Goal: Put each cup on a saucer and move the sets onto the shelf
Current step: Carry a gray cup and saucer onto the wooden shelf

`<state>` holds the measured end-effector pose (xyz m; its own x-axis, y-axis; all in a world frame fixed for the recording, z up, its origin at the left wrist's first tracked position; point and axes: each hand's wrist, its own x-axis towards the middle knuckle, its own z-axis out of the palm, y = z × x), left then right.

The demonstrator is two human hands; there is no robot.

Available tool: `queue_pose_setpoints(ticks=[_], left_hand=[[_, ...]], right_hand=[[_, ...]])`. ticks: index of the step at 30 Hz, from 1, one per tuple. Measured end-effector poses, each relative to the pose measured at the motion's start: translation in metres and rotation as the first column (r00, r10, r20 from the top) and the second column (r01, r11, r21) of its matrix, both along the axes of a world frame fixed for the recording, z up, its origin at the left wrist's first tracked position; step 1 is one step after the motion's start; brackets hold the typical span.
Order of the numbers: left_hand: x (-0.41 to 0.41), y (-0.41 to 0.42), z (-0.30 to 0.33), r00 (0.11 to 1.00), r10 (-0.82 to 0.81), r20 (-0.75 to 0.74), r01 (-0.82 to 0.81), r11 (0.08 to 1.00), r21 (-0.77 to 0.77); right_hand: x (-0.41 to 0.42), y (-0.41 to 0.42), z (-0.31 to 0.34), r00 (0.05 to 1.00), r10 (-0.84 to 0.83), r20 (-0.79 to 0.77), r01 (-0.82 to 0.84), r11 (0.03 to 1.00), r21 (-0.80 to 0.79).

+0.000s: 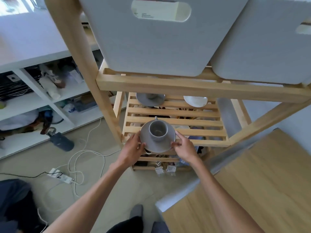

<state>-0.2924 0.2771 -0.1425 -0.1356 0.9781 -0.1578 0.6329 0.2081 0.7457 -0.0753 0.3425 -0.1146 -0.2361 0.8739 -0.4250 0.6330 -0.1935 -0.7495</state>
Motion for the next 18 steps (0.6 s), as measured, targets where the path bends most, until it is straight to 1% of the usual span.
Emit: queue_pose_setpoints(ticks=[2,5,12,15,18], left_hand=[[-0.004,0.009,-0.007,1.000,0.029,-0.010,-0.029,0.999,-0.020],[-0.008,0.025,-0.013,0.998,0.063,-0.032,-0.063,0.998,-0.018],[-0.016,0.045,-0.018,0.989,0.040,-0.144,-0.035,0.999,0.034],[-0.017,0.048,-0.019,0.979,0.059,-0.198,-0.057,0.998,0.018],[-0.019,0.050,-0.020,0.972,0.091,-0.219,-0.095,0.995,-0.007]], right_hand=[[-0.006,0.013,-0.008,1.000,0.021,-0.009,-0.021,1.000,-0.021],[-0.014,0.032,-0.013,0.999,0.046,-0.013,-0.046,0.999,-0.010],[-0.026,0.058,-0.024,0.989,0.119,0.092,-0.123,0.992,0.033],[-0.030,0.065,-0.027,0.987,0.131,0.096,-0.135,0.990,0.037],[-0.035,0.066,-0.028,0.982,0.155,0.106,-0.162,0.985,0.054]])
